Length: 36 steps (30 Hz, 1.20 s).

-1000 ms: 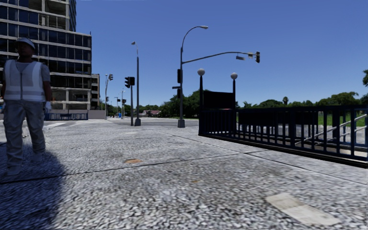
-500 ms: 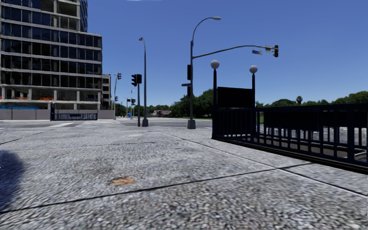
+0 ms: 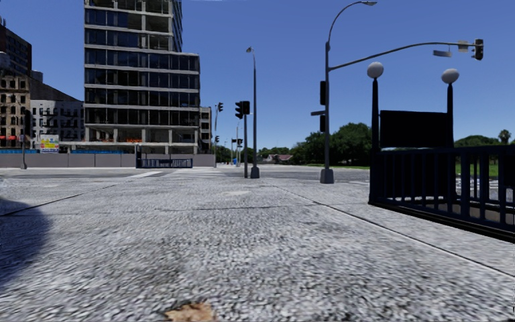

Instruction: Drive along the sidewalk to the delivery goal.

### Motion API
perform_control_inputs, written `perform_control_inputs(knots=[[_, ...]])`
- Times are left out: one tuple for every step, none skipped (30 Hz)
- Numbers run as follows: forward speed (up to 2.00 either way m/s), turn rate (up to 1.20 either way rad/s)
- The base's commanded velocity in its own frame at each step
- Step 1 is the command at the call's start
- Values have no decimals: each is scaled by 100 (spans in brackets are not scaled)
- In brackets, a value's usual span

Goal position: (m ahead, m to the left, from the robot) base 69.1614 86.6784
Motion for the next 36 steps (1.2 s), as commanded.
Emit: perform_control_inputs(knots=[[200, 53], [200, 53], [200, 53], [200, 50], [200, 33], [200, 33], [200, 19], [200, 13], [200, 11], [200, 10], [200, 10], [200, 10], [200, 9], [200, 9], [200, 9], [200, 9], [200, 24], [200, 39], [200, 39], [200, 42], [200, 43], [200, 43], [200, 43], [200, 43], [200, 43], [200, 34], [200, 34], [200, 19], [200, 12], [200, 9], [200, 9], [200, 9], [200, 8], [200, 7], [200, 7], [200, 0]])
